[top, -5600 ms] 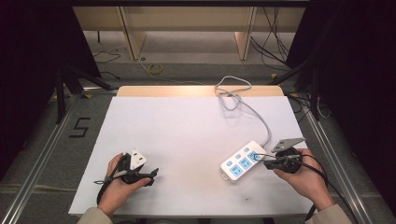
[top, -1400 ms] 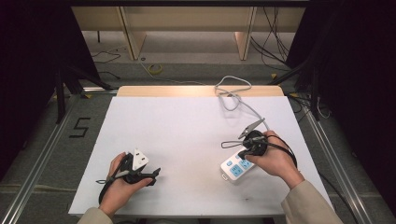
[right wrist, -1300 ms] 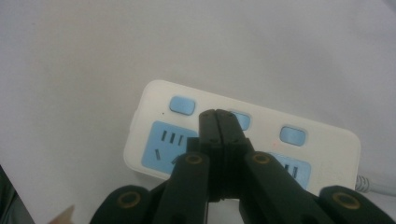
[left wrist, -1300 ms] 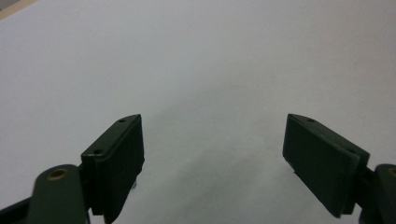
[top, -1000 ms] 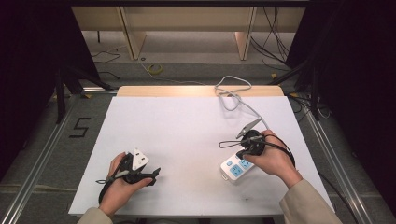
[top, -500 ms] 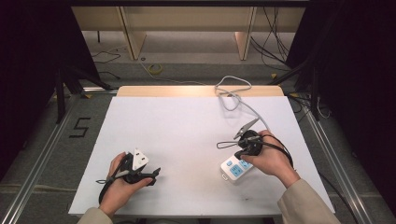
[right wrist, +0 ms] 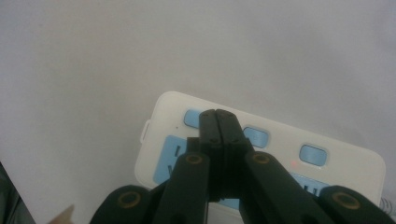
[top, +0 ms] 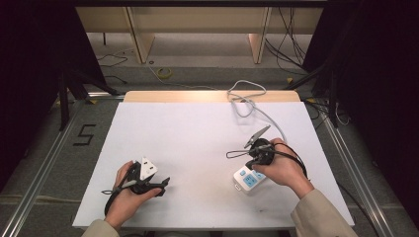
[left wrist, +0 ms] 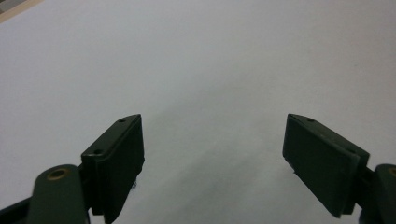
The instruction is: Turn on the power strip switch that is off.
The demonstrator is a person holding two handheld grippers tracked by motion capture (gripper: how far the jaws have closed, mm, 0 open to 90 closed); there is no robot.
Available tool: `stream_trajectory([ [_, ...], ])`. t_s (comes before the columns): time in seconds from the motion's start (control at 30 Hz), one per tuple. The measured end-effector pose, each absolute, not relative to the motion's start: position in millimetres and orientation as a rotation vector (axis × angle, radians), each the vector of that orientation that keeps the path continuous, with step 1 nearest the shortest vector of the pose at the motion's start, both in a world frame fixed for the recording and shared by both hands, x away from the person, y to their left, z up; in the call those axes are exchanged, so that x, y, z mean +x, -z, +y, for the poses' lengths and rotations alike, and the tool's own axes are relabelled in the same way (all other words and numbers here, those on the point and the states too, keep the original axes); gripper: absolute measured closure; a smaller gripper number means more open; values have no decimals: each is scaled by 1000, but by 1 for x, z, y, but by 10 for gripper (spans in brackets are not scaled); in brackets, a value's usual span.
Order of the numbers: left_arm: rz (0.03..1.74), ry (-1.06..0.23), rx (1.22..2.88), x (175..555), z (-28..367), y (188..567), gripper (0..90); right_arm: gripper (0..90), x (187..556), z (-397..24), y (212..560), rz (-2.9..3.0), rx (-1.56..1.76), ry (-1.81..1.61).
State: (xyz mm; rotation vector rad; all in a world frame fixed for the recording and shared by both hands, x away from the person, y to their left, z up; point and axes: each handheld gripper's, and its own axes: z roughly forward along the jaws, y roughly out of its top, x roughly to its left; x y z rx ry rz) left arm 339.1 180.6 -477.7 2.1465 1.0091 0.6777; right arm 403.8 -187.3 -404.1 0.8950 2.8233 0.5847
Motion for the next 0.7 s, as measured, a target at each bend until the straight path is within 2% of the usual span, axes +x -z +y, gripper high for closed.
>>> stream_trajectory([
  [0.7, 1004, -682, 2139, 339, 180, 477, 206, 900, 408, -174, 410, 2847, 886, -551],
])
